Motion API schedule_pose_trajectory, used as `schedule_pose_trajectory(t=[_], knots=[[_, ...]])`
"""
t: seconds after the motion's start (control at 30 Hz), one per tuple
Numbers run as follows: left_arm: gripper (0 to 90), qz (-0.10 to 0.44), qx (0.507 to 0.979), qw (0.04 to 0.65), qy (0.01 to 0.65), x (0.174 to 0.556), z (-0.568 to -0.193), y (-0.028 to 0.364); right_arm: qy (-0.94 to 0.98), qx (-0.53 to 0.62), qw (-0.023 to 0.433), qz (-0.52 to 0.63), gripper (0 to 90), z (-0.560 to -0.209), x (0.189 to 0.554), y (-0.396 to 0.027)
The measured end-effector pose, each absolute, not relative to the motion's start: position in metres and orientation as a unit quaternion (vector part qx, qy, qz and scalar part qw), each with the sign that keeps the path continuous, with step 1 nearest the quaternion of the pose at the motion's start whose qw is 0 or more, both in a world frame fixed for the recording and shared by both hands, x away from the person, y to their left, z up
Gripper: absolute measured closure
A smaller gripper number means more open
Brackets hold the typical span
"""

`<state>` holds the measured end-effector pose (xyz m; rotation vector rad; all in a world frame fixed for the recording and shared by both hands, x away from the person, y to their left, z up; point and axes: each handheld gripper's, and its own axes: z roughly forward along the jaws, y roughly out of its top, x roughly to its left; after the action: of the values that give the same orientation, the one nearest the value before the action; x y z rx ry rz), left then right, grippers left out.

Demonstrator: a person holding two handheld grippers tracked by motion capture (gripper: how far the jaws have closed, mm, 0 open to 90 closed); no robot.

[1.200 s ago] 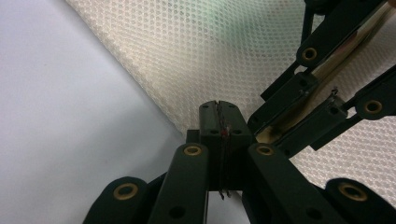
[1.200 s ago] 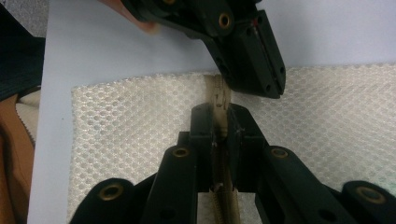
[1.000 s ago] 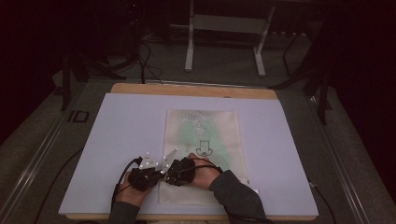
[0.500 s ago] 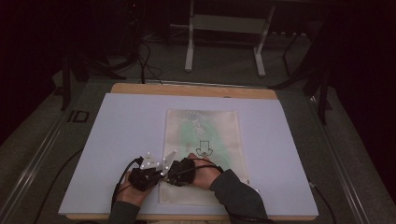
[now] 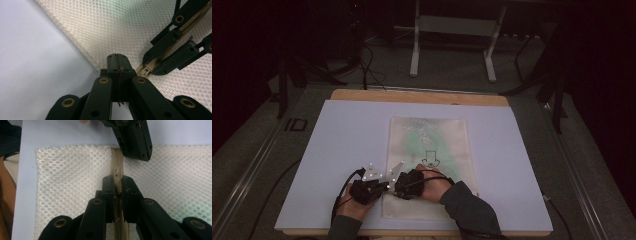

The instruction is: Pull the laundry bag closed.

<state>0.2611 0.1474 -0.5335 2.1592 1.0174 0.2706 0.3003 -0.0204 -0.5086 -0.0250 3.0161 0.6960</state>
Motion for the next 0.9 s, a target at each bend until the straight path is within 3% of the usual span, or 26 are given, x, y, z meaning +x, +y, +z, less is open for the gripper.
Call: schedule_pose_trajectory(t=[0.9], knots=[[89.4, 0.106, 0.837, 0.363, 0.396, 0.261, -0.534, 0.148, 0.977, -0.012, 0.023, 0.211, 82.5, -0.506, 0.300, -0.033]])
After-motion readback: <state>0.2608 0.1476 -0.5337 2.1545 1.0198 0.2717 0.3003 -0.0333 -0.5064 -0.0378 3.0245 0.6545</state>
